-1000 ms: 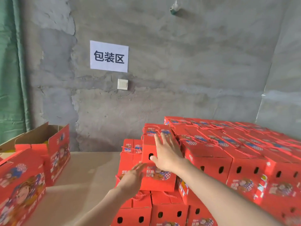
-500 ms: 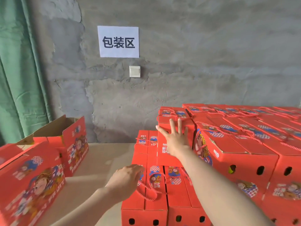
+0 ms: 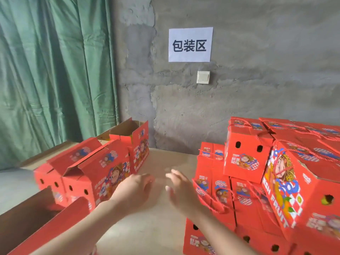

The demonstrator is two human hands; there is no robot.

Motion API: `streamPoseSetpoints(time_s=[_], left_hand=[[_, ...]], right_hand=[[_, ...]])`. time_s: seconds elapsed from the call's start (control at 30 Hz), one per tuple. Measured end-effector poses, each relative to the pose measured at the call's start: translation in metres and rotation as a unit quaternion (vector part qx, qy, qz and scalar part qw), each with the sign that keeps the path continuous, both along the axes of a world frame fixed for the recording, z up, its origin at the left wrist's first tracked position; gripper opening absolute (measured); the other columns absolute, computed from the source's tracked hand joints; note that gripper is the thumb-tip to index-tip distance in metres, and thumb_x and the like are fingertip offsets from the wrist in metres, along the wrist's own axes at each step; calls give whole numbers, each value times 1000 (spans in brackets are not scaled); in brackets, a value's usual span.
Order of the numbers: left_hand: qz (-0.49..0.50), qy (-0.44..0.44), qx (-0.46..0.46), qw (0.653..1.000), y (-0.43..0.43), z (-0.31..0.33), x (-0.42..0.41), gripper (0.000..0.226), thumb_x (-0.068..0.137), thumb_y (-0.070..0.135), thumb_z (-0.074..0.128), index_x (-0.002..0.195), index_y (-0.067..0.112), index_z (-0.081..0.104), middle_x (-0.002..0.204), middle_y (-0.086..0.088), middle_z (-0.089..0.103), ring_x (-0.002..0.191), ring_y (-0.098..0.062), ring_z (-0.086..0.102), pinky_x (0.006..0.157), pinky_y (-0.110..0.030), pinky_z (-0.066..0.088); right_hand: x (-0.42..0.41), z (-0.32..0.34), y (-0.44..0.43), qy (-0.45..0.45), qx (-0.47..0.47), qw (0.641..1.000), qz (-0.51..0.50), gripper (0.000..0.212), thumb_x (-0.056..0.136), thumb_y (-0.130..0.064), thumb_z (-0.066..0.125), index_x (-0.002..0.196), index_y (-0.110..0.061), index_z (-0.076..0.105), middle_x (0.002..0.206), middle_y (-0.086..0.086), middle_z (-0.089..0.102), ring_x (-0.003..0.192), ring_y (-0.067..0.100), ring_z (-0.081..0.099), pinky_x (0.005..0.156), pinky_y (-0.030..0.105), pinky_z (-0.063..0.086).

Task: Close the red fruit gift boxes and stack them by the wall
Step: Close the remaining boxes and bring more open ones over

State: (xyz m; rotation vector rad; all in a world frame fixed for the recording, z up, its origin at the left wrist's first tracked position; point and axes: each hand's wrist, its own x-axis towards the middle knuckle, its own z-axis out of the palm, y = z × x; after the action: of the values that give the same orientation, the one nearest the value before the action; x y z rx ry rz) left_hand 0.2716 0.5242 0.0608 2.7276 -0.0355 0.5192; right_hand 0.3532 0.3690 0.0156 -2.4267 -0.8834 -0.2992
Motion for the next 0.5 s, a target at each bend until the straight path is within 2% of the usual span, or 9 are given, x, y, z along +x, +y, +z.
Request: streamPoseSetpoints(time_s=[0.03,0.1,0.2,0.27,0.3,0.37,0.4,0.43,0.5], left_hand=[[17,-23,-34,999,9,2,-19,21,94,14,45,101,17,65,94,-1,69,88,-23,64,74,-34,50],[63,-69,-89,992,34,3,-62,22,90,10,51,104,18,67,92,-2,71,87,-23,65,75,-37,52],[166,-110,-77,977,81,-6,-126,24,89,13,56,109,21,67,97,1,70,93,-24,64,79,-35,50],[222,-117,-60,966,111,-14,-162,26,90,15,57,114,20,65,106,1,68,103,-24,61,86,-35,47],[239,-105,-57,964,123,-18,-177,27,90,16,57,116,21,64,109,2,67,106,-23,60,88,-34,46],[255,-56,-60,963,145,-25,-202,30,93,20,53,122,23,59,114,5,64,111,-18,57,90,-30,43],[256,-22,-62,965,153,-29,-212,31,95,22,49,125,25,57,116,6,64,112,-16,56,90,-28,43],[245,15,-62,968,159,-33,-223,30,96,24,46,125,28,55,116,7,64,111,-15,56,89,-27,44],[206,47,-61,975,166,-40,-242,27,98,32,43,121,32,57,112,10,65,103,-12,60,84,-26,47]], right_hand=[[-28,-11,22,13,-3,998,66,44,94,-16,50,137,-7,46,147,13,39,137,23,36,110,25,24],[-77,-25,63,46,-17,987,155,44,94,-14,48,138,-12,45,144,5,43,132,20,40,107,24,27],[-126,-26,117,49,3,971,233,55,93,-9,48,144,-21,35,151,3,32,133,22,38,108,25,30],[-143,-20,148,7,-3,970,242,70,90,-2,48,148,-32,22,158,3,14,140,25,28,111,33,32],[-149,-17,161,-21,-24,970,240,78,87,3,46,149,-35,19,160,3,7,144,27,18,114,39,27],[-158,-8,186,-45,-105,967,228,87,80,12,43,149,-35,18,161,0,-3,147,26,-5,119,46,7],[-162,-4,197,-49,-158,962,219,87,78,14,42,148,-33,22,160,1,1,147,25,-9,118,48,-3],[-165,1,207,-57,-213,953,206,82,76,15,43,145,-27,29,159,6,12,147,25,-6,116,48,-10],[-168,11,218,-99,-306,931,176,60,79,10,47,132,-16,48,141,14,42,142,27,22,117,48,-8]])
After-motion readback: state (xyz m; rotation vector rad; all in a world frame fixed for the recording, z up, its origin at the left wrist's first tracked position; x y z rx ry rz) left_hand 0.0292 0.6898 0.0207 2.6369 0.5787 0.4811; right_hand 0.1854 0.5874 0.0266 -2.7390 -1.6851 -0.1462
